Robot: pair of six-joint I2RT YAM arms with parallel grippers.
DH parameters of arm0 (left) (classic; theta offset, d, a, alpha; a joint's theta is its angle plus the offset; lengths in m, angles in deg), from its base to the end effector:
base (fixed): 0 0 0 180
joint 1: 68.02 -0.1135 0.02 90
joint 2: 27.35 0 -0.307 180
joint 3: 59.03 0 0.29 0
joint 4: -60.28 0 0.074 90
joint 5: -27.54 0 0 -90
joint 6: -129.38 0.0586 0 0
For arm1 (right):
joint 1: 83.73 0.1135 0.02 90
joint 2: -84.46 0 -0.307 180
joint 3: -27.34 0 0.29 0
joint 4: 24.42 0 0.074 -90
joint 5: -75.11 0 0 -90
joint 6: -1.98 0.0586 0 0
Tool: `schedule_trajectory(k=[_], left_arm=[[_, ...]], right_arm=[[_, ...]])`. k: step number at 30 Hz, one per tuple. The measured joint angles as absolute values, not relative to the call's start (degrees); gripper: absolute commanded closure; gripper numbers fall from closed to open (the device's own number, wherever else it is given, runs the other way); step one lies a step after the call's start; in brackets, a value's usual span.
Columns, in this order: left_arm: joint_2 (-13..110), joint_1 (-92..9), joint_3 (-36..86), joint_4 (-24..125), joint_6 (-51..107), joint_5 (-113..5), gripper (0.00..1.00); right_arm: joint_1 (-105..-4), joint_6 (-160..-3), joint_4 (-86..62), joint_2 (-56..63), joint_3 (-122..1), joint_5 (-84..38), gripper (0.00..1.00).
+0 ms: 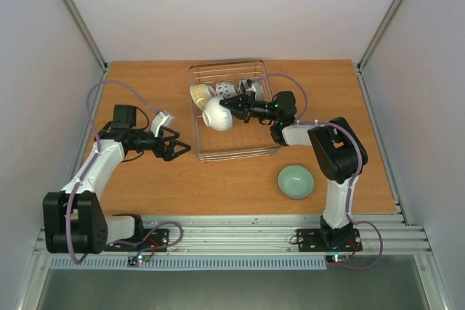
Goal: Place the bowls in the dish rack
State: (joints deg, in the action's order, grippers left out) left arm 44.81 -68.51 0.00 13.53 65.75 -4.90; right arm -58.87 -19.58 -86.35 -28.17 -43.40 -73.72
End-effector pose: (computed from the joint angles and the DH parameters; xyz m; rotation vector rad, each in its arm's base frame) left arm 0.2617 -0.0472 0.2487 0.8148 2.0847 -1.0446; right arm 0.3891 0.2355 0.2390 -0.5035 1.6395 1.9048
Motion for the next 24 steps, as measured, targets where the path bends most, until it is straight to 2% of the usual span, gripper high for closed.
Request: schedule_trajectory(k=[4, 8, 10, 13, 22, 24], left_arm=[[43.78, -68.51, -0.74, 15.26, 64.61, -6.78, 0.01], [43.49, -68.51, -0.87, 17.80, 61.88, -10.54, 0.01], [43.49, -68.51, -1.07, 18.84, 60.66, -12.37, 0.01], [43.49, -68.51, -1.20, 20.18, 59.06, -14.97, 0.01], [43.49, -68.90, -1.46, 24.46, 53.99, -22.27, 0.01], [43.49, -70.10, -1.46, 25.97, 51.81, -24.13, 0.01]], right_arm=[[-58.57, -24.34, -78.15, -26.54, -43.38, -74.11, 0.99], [-56.23, -41.17, -51.66, -20.13, -44.56, -70.85, 0.99], [-53.41, -52.34, -34.68, -16.59, -48.63, -66.05, 0.98], [-49.26, -65.37, -18.63, -12.11, -54.16, -60.12, 0.99], [-39.44, -89.92, 6.61, -6.69, -59.12, -39.38, 0.99], [-34.00, -96.76, 12.95, -6.69, -59.14, -30.59, 0.99]])
